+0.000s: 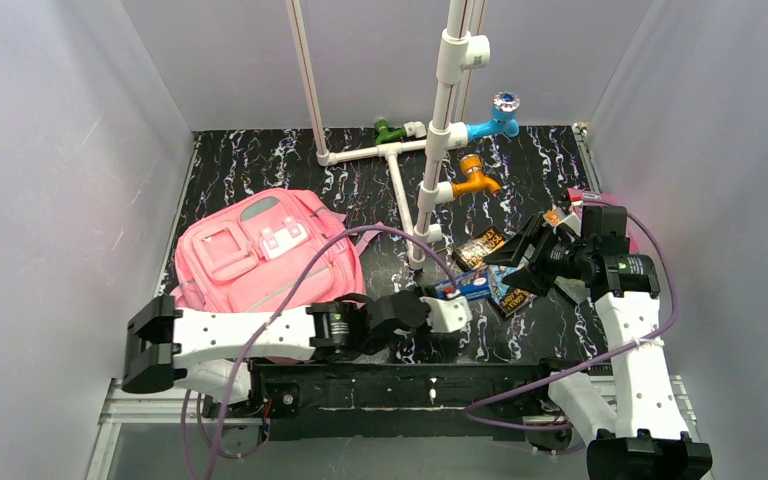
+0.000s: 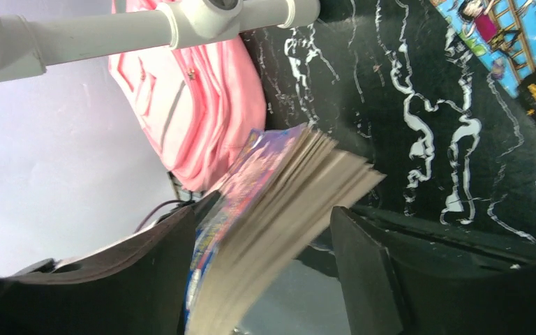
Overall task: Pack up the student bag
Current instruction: Pick up the book from the center of the board.
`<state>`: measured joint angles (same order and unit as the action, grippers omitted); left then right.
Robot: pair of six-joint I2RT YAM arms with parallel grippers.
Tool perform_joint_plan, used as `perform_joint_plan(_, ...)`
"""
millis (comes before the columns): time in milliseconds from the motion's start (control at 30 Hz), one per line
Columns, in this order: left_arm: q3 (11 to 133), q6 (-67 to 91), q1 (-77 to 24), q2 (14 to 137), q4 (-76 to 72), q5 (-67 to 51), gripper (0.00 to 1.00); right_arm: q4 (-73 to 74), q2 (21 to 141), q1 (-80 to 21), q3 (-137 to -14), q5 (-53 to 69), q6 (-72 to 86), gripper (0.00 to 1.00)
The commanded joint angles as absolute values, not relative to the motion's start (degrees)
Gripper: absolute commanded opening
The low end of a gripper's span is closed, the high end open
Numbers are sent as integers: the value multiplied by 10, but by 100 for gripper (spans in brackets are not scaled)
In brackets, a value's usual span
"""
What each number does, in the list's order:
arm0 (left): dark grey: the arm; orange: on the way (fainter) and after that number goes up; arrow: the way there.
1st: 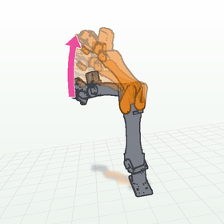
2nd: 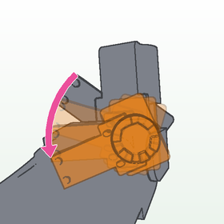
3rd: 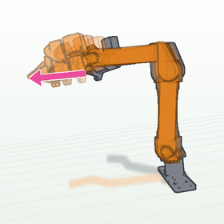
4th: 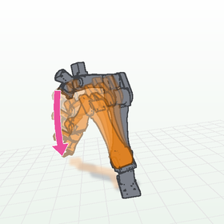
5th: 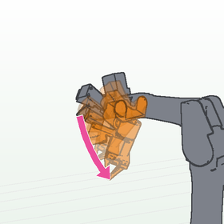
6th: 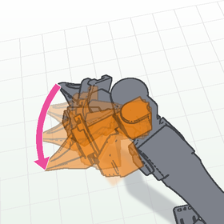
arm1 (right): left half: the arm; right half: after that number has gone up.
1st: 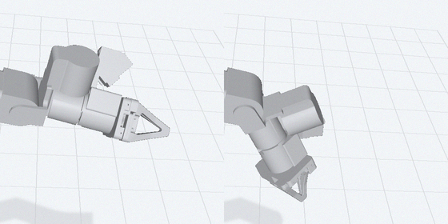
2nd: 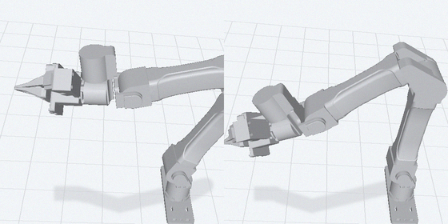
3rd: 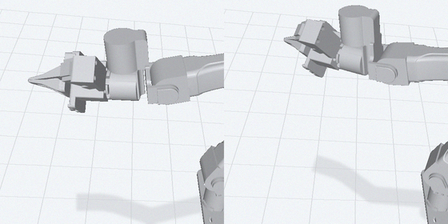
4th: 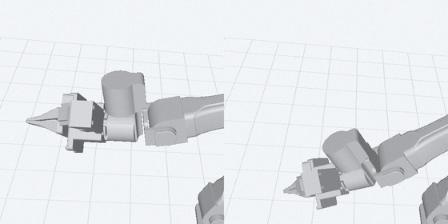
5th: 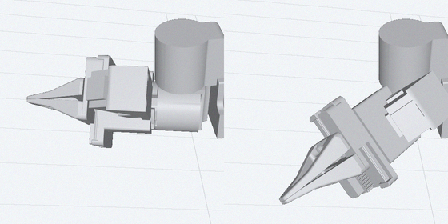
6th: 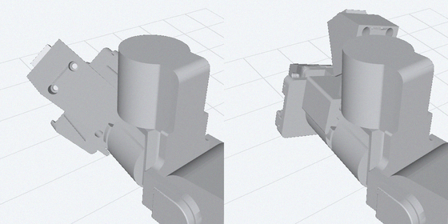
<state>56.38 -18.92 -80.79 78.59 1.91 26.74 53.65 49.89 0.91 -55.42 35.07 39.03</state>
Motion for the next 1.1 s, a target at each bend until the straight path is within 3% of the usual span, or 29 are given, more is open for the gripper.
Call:
perform_joint_plan(0,565,-94,-796,670,143,202,0,531,506,6,-591,312,314,82)
perform_joint_plan(100,575,-43,-778,607,224,136,0,531,518,6,-597,252,260,90)
perform_joint_plan(233,594,5,-699,520,329,-16,0,512,557,-17,-563,254,221,90)
perform_joint_plan(467,604,-16,-536,455,425,-284,0,426,644,-348,-528,79,300,92)
perform_joint_plan(700,601,-27,-502,472,427,-482,0,351,553,-434,-494,88,290,92)
perform_joint_plan(867,591,-46,-501,459,413,-546,0,272,414,-441,-525,161,248,98)
perform_joint_plan(1067,626,-64,-499,530,411,-607,0,98,449,-442,-558,374,330,98)
